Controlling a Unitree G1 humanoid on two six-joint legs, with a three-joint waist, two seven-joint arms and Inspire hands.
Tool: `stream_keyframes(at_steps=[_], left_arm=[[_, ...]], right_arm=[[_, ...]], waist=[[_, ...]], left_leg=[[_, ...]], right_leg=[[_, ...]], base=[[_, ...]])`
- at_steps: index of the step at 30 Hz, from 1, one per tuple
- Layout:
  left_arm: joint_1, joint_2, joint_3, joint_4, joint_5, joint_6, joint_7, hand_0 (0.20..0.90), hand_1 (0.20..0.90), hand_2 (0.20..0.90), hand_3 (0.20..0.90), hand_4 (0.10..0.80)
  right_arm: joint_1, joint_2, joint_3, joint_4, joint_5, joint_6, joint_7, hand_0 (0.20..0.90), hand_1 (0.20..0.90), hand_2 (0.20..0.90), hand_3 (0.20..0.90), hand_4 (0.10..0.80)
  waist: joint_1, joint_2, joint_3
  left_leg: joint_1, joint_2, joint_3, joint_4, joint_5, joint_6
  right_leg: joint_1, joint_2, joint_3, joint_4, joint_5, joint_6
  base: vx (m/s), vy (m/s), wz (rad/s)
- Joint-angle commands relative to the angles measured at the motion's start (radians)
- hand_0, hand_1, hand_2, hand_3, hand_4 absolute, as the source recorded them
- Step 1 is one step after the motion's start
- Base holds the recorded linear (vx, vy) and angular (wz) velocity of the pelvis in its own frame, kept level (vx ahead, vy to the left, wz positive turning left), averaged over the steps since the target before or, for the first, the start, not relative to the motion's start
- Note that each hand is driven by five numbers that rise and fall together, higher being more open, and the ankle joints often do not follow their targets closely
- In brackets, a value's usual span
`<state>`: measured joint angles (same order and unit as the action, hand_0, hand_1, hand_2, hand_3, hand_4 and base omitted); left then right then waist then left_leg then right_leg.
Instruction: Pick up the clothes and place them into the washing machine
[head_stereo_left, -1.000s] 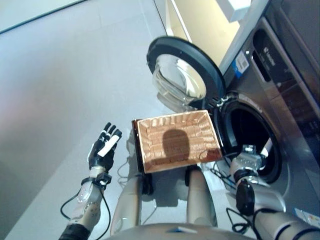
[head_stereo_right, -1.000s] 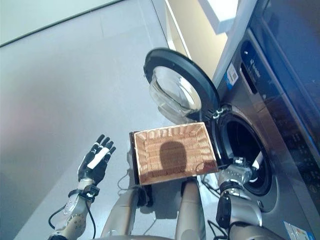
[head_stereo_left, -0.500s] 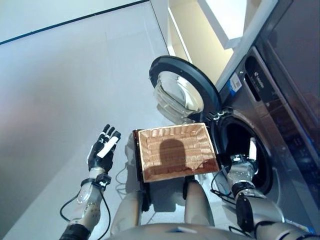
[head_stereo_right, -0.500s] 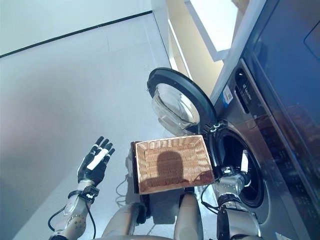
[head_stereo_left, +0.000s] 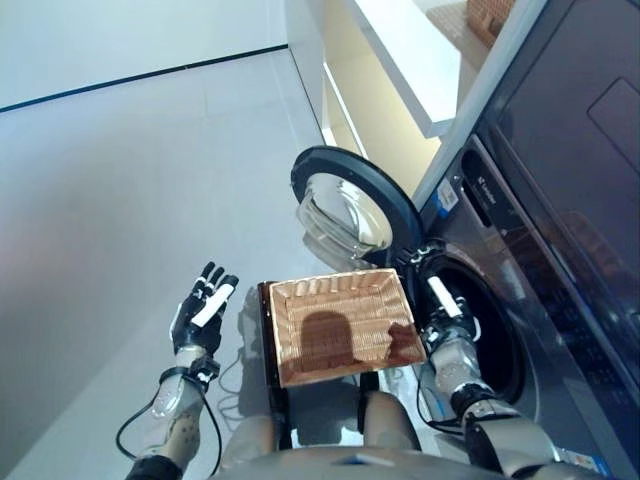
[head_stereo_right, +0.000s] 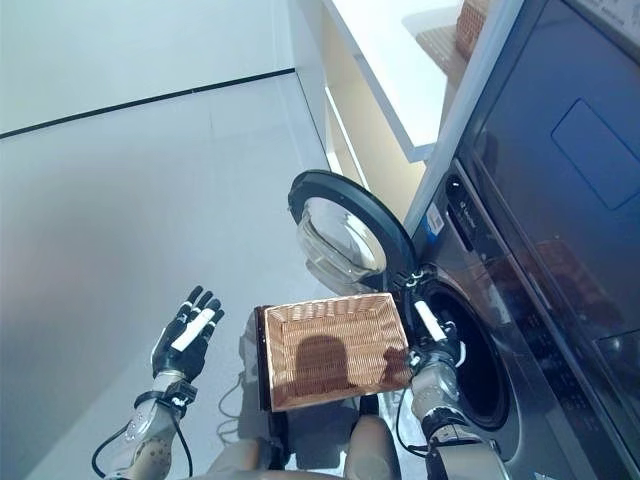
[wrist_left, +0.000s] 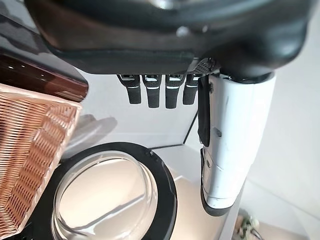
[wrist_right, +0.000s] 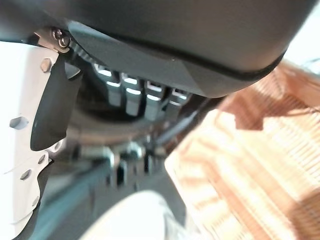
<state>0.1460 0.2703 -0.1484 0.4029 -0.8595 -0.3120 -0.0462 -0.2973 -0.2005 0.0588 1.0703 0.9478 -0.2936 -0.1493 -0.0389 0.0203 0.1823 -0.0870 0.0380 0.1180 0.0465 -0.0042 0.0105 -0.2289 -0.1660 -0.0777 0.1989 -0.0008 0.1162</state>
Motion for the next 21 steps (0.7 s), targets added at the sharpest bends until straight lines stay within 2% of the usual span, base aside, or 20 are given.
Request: stream_keyframes(at_steps=[1, 7, 15, 21], left_arm=[[-0.012, 0.031, 0.081, -0.058, 0.043, -0.076, -0.001, 0.900, 0.900, 0.900, 0.900, 0.800], [0.000, 0.013, 0.104, -0.024, 0.069, -0.076, 0.023, 0.900, 0.900, 0.900, 0.900, 0.800], [0.000, 0.004, 0.104, 0.059, 0.147, -0.070, 0.008, 0.900, 0.900, 0.900, 0.900, 0.800], [0.001, -0.005, 0.083, 0.117, 0.202, -0.063, 0.005, 0.900, 0.900, 0.900, 0.900, 0.800]], right_arm=[[0.015, 0.020, 0.011, -0.077, -0.046, -0.043, 0.006, 0.900, 0.900, 0.900, 0.900, 0.800], [0.099, 0.026, 0.072, -0.169, -0.171, -0.029, 0.004, 0.900, 0.900, 0.900, 0.900, 0.800], [0.198, -0.051, 0.154, -0.174, -0.439, 0.011, 0.045, 0.900, 0.900, 0.900, 0.900, 0.800], [0.284, -0.073, 0.124, -0.224, -0.418, -0.002, 0.089, 0.900, 0.900, 0.900, 0.900, 0.800]], waist=[[0.014, -0.055, -0.076], [0.006, -0.063, -0.115], [-0.004, -0.071, -0.152], [-0.011, -0.072, -0.178]], left_leg=[[0.003, 0.042, -0.034, -0.019, 0.041, -0.093], [0.060, 0.052, -0.018, -0.065, 0.053, -0.099], [0.106, 0.055, -0.019, -0.106, 0.063, -0.102], [0.125, 0.049, -0.016, -0.128, 0.059, -0.100]], right_leg=[[0.054, -0.060, 0.013, -0.137, 0.151, 0.064], [0.101, -0.048, -0.001, -0.181, 0.160, 0.070], [0.143, -0.040, -0.016, -0.207, 0.167, 0.076], [0.163, -0.036, -0.027, -0.237, 0.169, 0.083]], base=[[0.077, 0.002, -0.02], [0.068, -0.001, -0.06], [0.026, 0.000, -0.04], [0.013, 0.006, 0.00]])
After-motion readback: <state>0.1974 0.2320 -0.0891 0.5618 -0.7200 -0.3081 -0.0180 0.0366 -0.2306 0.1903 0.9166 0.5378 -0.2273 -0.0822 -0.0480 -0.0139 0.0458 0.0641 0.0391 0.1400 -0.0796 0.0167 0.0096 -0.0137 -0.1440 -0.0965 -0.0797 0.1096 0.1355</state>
